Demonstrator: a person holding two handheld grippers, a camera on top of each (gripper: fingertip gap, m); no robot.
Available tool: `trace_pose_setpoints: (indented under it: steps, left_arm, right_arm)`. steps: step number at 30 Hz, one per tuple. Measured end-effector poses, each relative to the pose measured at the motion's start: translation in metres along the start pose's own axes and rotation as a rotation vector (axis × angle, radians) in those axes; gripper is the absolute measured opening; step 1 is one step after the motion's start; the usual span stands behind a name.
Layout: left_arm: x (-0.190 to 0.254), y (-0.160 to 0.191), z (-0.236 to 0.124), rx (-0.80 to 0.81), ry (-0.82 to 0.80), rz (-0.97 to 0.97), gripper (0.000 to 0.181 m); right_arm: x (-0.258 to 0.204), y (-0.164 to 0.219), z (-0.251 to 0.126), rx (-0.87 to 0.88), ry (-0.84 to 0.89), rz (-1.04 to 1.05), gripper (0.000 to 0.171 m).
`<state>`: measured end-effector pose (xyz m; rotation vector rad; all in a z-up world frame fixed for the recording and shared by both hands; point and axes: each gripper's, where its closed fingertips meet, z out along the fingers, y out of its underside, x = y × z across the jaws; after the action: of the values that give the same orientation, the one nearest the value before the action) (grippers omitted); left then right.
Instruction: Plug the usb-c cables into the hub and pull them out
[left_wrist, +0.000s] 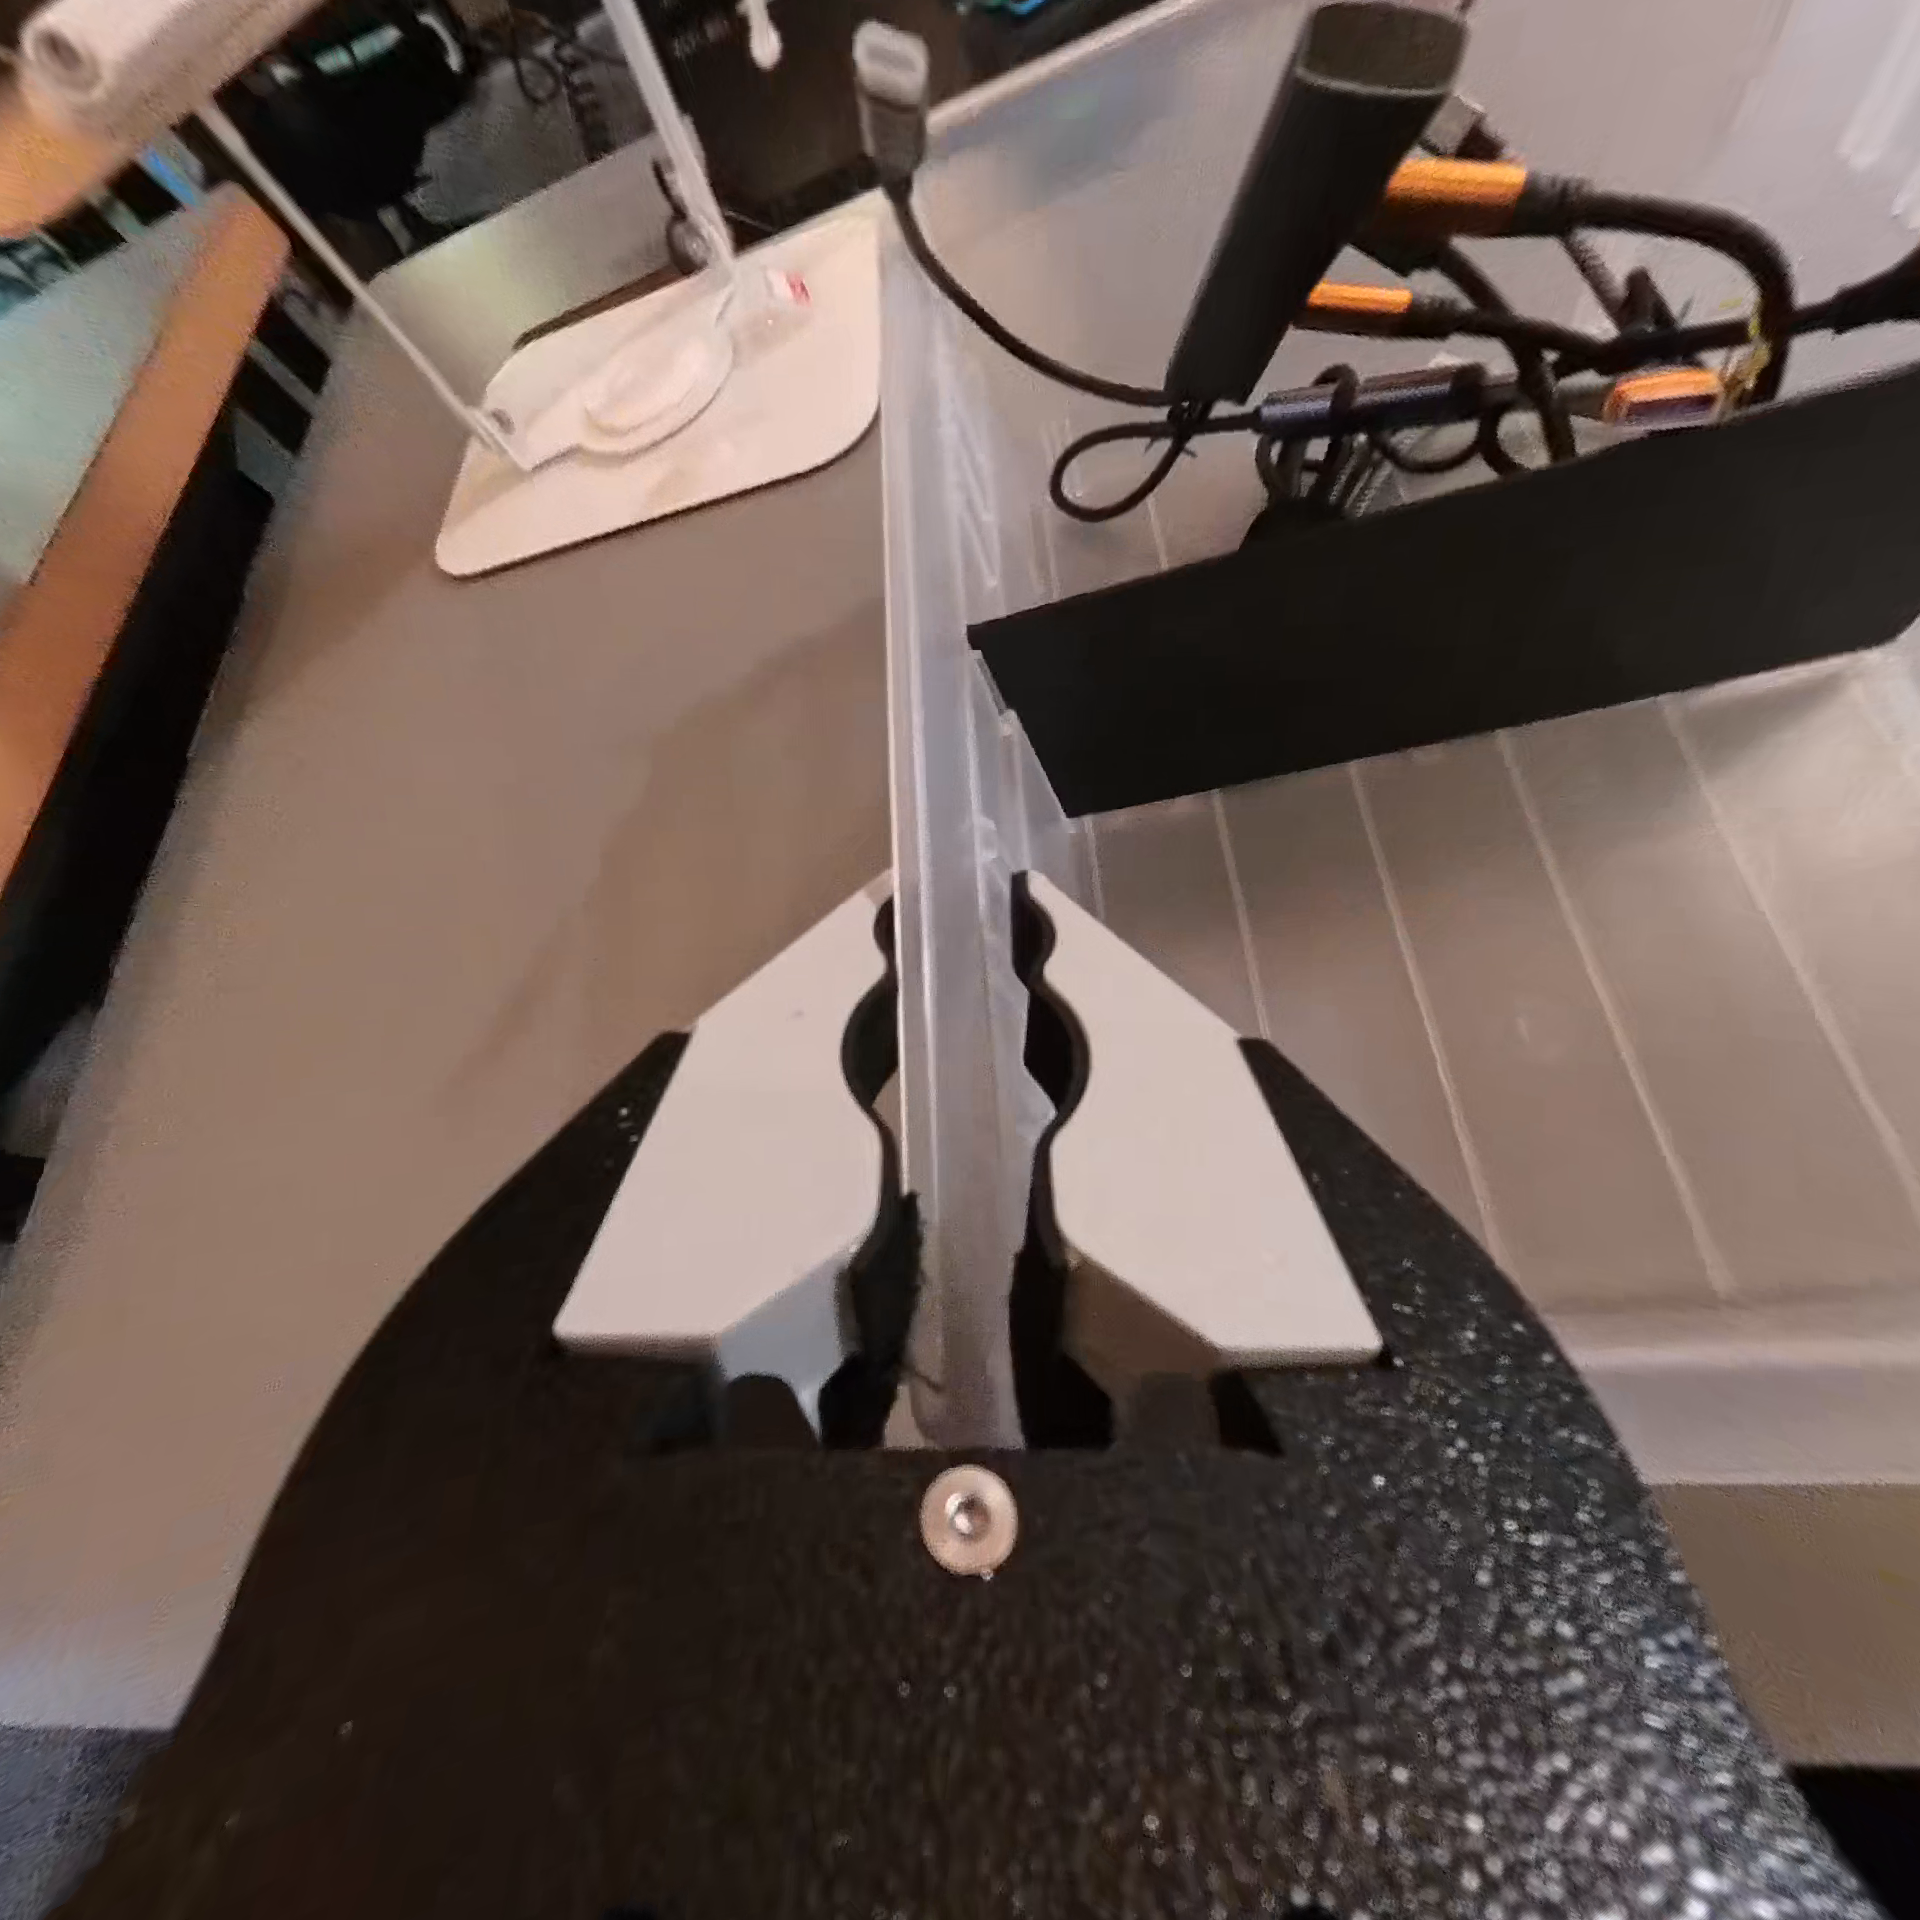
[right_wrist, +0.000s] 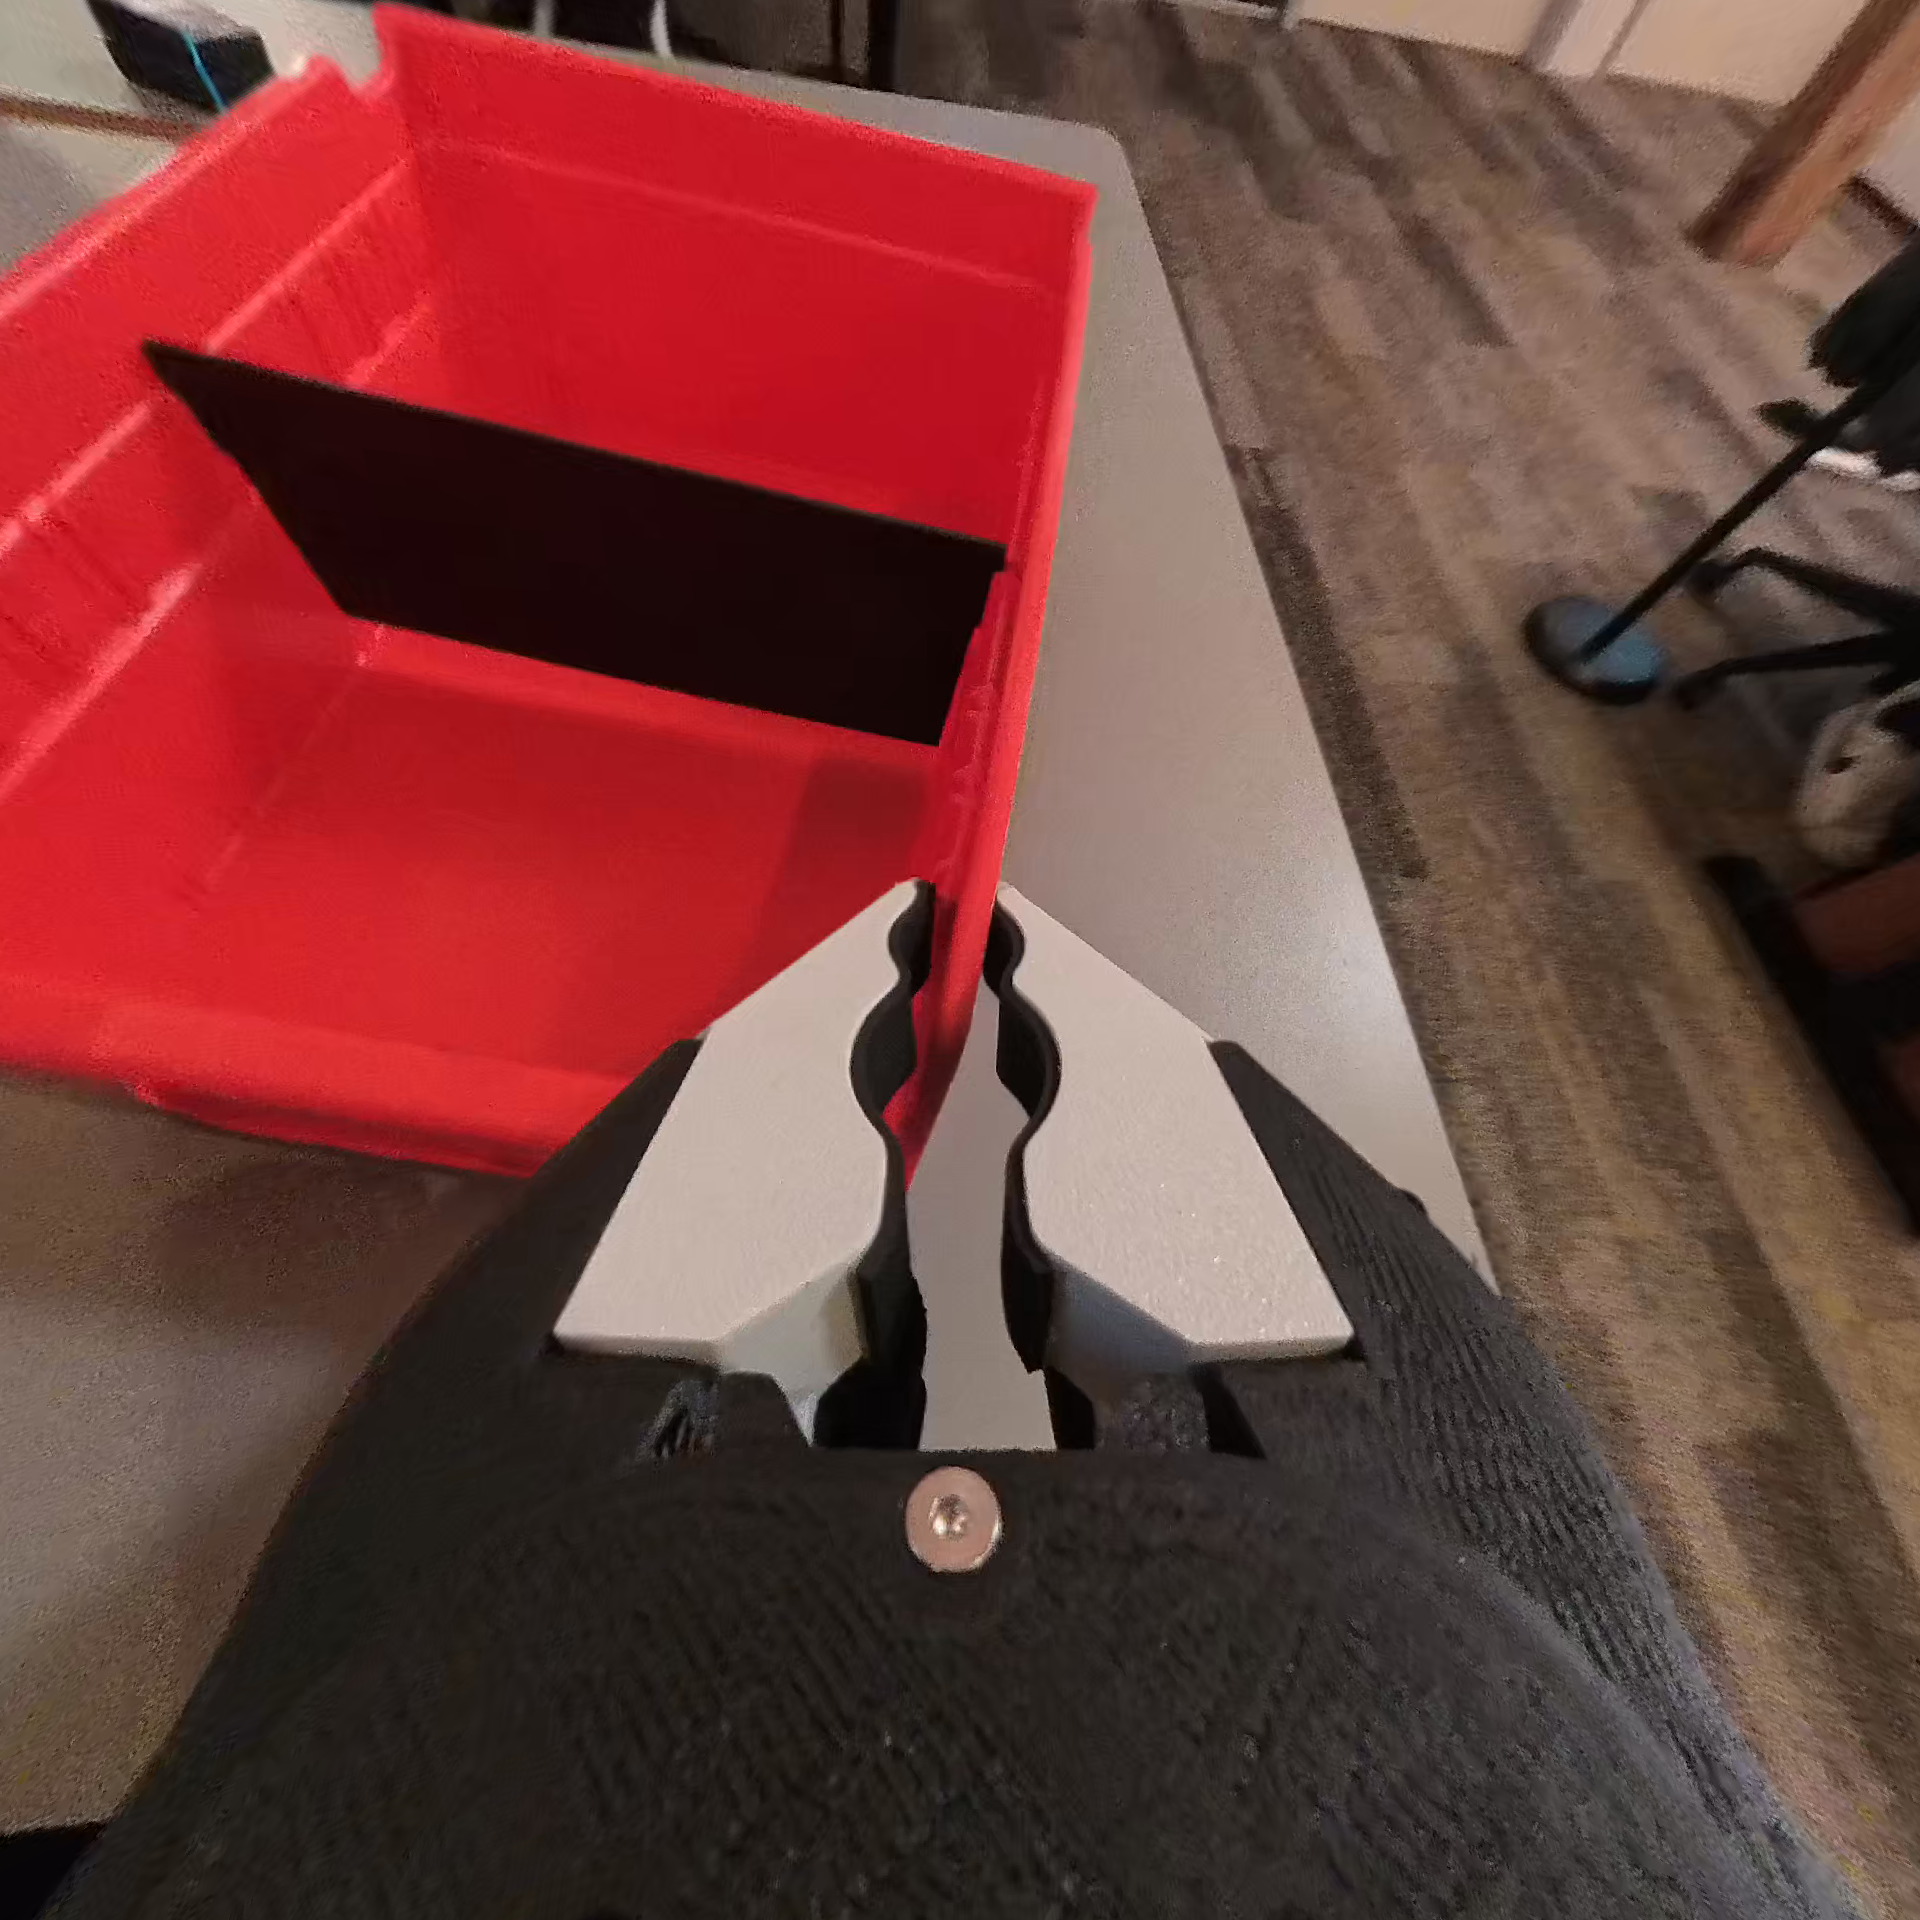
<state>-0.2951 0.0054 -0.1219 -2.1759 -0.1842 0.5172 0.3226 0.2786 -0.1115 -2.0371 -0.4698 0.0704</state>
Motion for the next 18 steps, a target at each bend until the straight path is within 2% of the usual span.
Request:
trace_pose_setpoints:
  steps: [3,6,8,10,12,15,18]
  left_arm:
    - [-0.029,0.009,0.002,-0.009,-0.008,-0.019,0.016]
    - [-0.059,0.018,0.007,-0.007,-0.024,-0.052,0.016]
    - [-0.078,0.023,0.009,-0.015,-0.043,-0.043,0.018]
    - [-0.098,0.021,0.003,-0.017,-0.101,-0.033,0.059]
    - [-0.110,0.004,-0.013,0.039,-0.126,-0.018,0.099]
    - [-0.120,-0.048,-0.043,0.233,-0.147,-0.011,0.098]
    - [-0.099,-0.099,-0.055,0.353,-0.049,0.025,0.088]
  right_arm:
    - [0.010,-0.005,0.006,-0.003,-0.055,0.022,0.007]
    - [0.015,-0.027,-0.005,0.071,-0.022,-0.007,0.052]
    - [0.017,-0.051,-0.021,0.156,-0.001,0.005,0.065]
    - [0.011,-0.079,-0.039,0.255,-0.007,0.012,0.074]
    - [-0.009,-0.107,-0.056,0.348,-0.047,0.003,0.084]
    - [-0.062,-0.148,-0.076,0.483,-0.147,-0.050,0.086]
    - [-0.149,-0.183,-0.089,0.622,-0.367,-0.093,0.084]
